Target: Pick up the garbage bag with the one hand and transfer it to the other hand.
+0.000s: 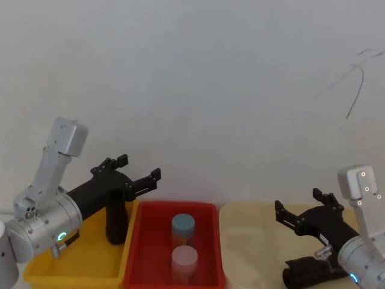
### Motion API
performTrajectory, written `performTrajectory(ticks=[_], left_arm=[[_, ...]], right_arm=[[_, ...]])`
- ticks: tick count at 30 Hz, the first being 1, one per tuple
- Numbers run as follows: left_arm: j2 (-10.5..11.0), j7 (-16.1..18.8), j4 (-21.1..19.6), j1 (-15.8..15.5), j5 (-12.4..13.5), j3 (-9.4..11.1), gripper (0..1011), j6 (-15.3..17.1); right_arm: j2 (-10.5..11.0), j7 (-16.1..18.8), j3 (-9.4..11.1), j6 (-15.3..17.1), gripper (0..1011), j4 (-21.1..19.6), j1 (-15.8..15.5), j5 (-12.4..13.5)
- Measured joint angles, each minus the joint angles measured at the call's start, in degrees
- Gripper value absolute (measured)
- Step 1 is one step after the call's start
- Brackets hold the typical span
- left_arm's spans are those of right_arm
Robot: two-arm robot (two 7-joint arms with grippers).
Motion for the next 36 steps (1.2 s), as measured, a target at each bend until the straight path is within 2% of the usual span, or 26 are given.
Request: performTrajectory(ticks=[11,21,29,36], left_arm=[[-0.1,1.7,0.2,0.3,0.6,-0.3,1001,-0.1],[-0.1,2.3,0.2,0.5,0.8,-0.4,1001,-0.1],[-0.2,2.6,0.2,0.5,0.9,-0.4,1001,-0.1],[-0.2,2.7,0.2,0.5,0.9,-0.4,1001,-0.1]], right_arm=[[1.2,4.4,-1.7,0.2,1002,-0.5,0.4,-0.3],[2.1,10.5,-4.8,1.3,1001,0.0,2.5,-0.6],[1.6,17.1,-8.2,2.7,1001,3.0,6.6,-0.5],[0.2,20.5,-10.0,4.7,1002,6.5,9.9,0.5]])
